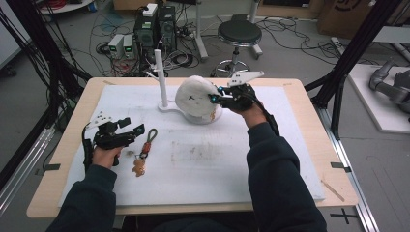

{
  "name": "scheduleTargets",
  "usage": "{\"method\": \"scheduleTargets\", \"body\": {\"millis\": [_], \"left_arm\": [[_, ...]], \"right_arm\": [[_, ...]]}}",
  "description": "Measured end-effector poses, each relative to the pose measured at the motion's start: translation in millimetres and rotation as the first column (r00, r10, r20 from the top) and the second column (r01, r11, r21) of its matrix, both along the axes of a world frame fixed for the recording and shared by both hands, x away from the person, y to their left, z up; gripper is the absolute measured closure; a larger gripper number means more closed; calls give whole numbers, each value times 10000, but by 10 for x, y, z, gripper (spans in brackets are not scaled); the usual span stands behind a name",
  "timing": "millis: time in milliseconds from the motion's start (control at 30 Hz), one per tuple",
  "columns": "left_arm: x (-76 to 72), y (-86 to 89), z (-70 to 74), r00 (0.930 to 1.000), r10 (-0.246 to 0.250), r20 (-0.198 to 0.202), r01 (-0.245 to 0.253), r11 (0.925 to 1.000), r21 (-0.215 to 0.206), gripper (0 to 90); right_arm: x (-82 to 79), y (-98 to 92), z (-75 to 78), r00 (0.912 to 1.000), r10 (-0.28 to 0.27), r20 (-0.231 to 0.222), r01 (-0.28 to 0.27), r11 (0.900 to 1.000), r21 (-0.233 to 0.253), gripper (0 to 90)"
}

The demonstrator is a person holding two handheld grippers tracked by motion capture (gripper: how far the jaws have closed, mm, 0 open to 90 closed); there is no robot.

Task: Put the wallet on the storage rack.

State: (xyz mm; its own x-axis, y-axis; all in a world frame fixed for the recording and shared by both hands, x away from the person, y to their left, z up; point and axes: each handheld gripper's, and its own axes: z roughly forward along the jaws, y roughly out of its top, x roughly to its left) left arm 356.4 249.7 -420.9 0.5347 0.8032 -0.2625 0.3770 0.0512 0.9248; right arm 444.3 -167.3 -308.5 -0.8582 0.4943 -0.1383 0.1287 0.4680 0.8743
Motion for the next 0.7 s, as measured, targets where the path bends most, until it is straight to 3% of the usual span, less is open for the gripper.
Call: {"method": "scheduleTargets", "body": {"millis": [433, 500, 533, 600, 700], "left_arm": [[-40, 56, -40, 9999, 71, -154, -71, 10000, -8, 218], [-49, 64, -43, 9998, 97, -179, -98, 10000, -20, 218], [-55, 73, -47, 9997, 116, -220, -116, 9999, -17, 218], [-56, 79, -50, 9996, 117, -269, -118, 9999, -46, 218], [-57, 93, -54, 9991, 139, -395, -143, 9998, -110, 218]], "right_arm": [[432, 199, 143, 9965, -412, 723, 455, 9972, -598, 752], [490, 198, 133, 9941, -524, 947, 607, 9944, -868, 752], [543, 178, 93, 9906, -666, 1191, 816, 9887, -1255, 752], [562, 164, 77, 9899, -649, 1257, 826, 9866, -1408, 752], [593, 123, -1, 9895, -609, 1310, 903, 9686, -2318, 752]]}}
